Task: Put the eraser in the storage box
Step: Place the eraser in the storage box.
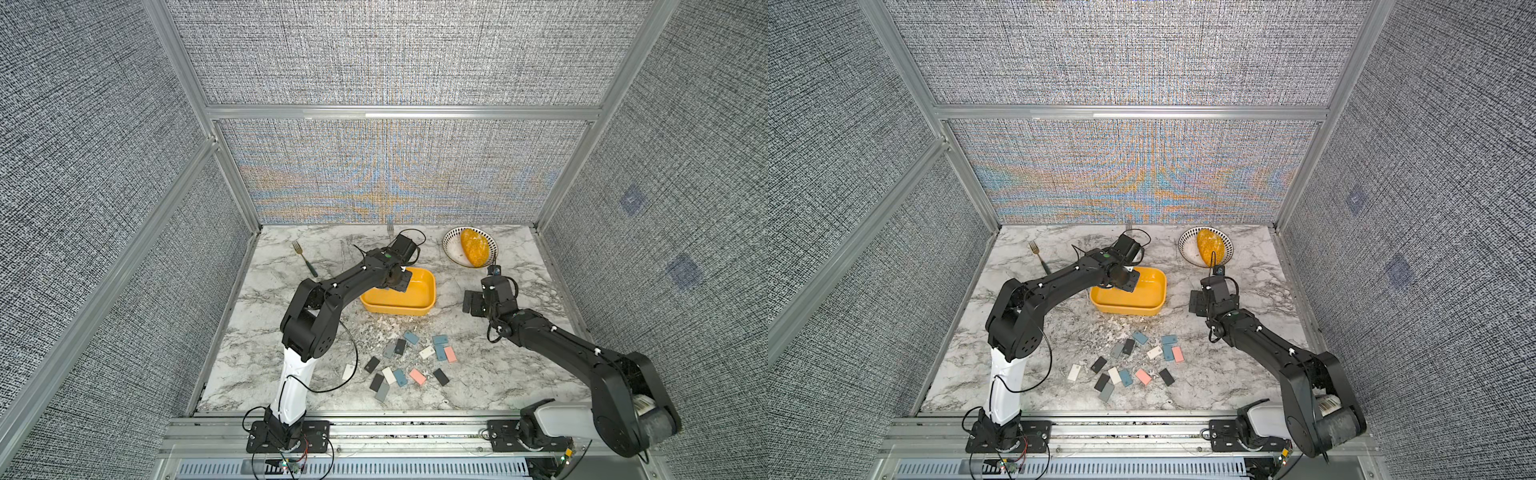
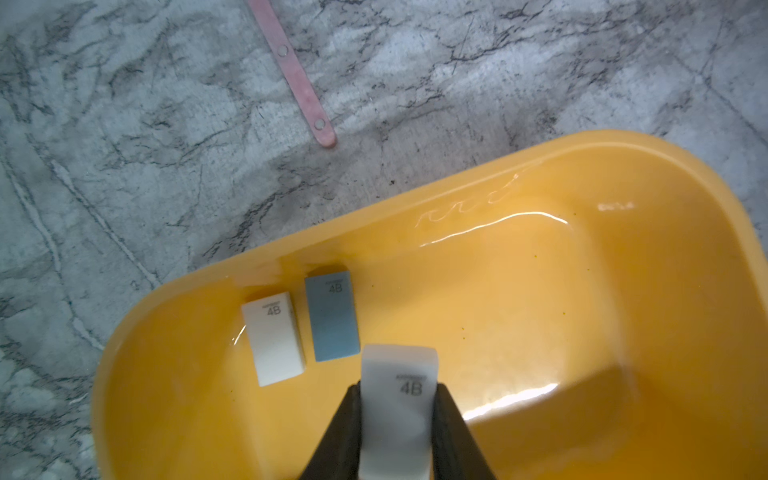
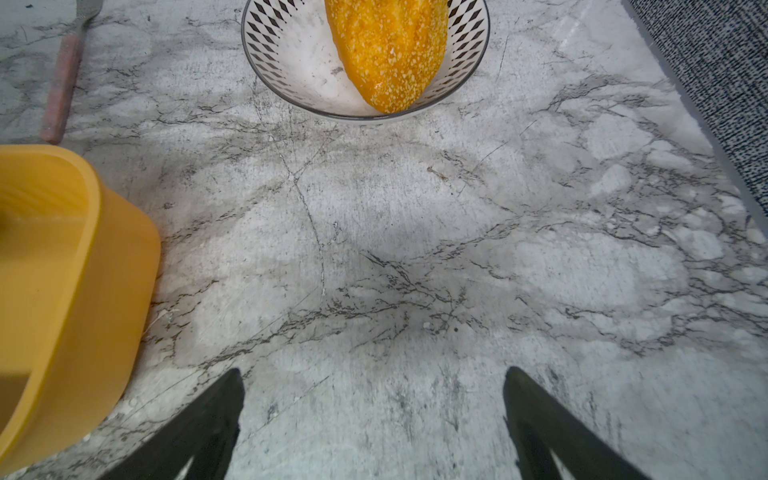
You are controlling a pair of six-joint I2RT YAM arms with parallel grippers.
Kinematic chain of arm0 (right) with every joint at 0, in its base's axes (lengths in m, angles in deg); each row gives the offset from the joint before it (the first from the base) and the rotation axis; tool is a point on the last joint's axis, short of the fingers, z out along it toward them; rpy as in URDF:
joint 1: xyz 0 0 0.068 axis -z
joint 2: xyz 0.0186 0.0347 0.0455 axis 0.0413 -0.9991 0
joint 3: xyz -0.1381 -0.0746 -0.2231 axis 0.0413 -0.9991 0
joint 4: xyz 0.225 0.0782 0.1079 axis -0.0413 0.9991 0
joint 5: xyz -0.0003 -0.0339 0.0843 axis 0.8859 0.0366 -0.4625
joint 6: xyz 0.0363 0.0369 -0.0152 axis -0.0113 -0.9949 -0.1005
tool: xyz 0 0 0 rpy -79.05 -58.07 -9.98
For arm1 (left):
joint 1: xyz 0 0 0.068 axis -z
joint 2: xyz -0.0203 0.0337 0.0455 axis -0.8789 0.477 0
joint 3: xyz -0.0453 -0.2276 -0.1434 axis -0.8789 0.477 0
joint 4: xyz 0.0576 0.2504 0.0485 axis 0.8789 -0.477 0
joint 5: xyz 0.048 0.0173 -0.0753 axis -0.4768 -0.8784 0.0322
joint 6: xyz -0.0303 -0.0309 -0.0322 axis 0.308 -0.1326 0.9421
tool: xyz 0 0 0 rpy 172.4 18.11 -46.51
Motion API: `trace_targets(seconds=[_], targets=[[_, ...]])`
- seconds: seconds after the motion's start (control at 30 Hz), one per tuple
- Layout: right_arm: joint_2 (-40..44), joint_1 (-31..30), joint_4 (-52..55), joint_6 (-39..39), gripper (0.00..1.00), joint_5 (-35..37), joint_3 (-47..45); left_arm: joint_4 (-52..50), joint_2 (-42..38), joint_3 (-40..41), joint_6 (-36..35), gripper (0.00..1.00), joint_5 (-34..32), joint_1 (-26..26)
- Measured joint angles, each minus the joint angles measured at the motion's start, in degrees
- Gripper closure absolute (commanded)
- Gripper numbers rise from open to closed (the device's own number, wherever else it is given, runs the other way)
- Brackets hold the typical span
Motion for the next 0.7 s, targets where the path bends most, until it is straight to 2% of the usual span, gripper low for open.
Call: trace_targets(seconds=[0.7], targets=[[-0.74, 0.42, -0.02, 0.02, 0.02, 0.0, -0.2, 0.15, 6.34, -4.96, 1.31, 0.71, 0.39, -0.87]])
